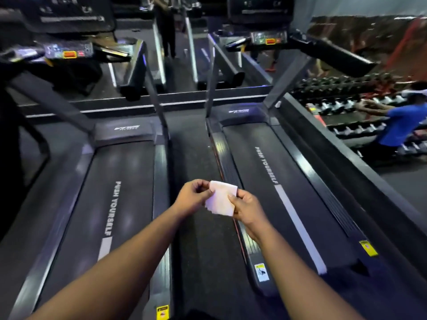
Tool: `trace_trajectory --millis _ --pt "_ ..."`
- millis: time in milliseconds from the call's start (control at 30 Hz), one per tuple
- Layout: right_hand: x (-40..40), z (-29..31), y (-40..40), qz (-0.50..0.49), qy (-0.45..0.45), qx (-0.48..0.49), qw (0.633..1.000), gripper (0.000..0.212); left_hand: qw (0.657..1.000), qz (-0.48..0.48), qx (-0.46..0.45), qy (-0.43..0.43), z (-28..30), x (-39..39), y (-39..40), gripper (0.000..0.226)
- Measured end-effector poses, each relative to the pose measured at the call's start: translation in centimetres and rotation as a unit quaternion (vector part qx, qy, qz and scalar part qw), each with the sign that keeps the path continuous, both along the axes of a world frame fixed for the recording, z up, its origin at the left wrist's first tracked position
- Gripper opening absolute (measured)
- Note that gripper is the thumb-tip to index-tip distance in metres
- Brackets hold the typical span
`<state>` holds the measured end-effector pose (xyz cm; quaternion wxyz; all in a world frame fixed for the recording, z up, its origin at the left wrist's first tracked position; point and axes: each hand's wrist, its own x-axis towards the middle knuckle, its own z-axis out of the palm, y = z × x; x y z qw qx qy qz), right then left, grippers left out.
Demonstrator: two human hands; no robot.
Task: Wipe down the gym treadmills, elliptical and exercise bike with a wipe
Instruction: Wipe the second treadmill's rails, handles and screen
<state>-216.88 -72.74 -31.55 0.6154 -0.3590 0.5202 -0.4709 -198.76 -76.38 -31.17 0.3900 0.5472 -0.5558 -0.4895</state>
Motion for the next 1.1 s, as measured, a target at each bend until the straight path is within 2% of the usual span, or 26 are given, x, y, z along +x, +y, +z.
trace_trajectory --millis 100,467,733,933,1100 --pt "1.0 -0.4 -2.9 0.03 -0.027 0.003 0.999 0.022 0.999 0.043 0.005 -0.007 -0.2 1.3 -2.0 0.01" --pt "6.4 -0.5 -18.0 0.092 0.028 -0.027 0.995 0.013 0.993 0.114 -0.009 0.004 -1.4 6.8 -13.5 0.006" --pt "15.1 -0.7 -31.1 0.121 0.059 -0.035 0.99 0.018 0.988 0.133 -0.043 -0.071 0.7 15.6 -25.8 0.011" --pt "21.2 0.5 -40.7 0.091 0.04 -0.049 0.994 0.023 0.954 0.242 -0.07 -0.164 3.2 22.6 -33.0 0.009" --pt "28.4 2.5 -49.4 0.103 0.032 -0.164 0.98 0.037 0.896 0.339 -0.155 -0.243 6.6 26.9 -39.2 0.009"
